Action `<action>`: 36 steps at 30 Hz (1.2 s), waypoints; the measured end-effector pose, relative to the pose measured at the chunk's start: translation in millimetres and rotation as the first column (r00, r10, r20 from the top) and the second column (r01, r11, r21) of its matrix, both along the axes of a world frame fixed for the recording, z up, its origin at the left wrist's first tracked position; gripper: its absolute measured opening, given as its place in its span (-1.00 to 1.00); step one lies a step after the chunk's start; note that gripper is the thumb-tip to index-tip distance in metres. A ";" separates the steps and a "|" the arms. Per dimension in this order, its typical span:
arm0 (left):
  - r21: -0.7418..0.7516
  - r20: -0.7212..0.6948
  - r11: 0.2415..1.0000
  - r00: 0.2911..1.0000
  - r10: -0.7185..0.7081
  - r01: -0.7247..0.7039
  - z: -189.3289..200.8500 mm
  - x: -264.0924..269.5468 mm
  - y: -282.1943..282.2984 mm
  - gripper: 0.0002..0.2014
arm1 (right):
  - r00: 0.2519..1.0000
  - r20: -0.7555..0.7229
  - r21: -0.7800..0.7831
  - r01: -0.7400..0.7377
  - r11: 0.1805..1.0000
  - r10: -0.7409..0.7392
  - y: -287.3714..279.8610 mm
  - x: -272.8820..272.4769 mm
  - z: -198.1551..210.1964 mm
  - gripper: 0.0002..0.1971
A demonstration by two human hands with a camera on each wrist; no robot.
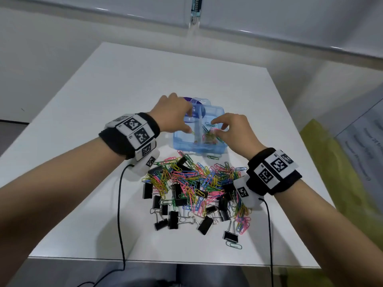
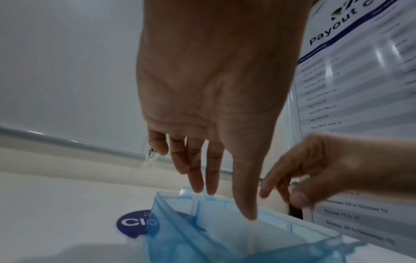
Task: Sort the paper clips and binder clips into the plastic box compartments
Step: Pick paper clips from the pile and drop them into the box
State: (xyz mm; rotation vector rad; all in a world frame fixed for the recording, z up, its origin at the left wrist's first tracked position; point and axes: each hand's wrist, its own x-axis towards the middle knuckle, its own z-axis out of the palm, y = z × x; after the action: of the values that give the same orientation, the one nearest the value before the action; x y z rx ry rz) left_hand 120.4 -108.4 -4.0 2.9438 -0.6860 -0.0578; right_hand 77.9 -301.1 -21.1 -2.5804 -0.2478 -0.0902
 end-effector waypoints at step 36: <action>0.208 -0.352 0.978 0.933 0.070 0.005 -10.8 10.8 -56.8 -0.82 | 0.989 -0.151 -0.073 -0.015 0.997 0.004 -22.8 -15.2 -4.4 -0.77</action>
State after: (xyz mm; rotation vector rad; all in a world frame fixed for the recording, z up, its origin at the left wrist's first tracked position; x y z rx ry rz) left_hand 131.2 -165.2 -14.9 3.0081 -0.6052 -0.6853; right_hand 62.7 -323.8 -25.6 -2.6434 -0.2108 0.1189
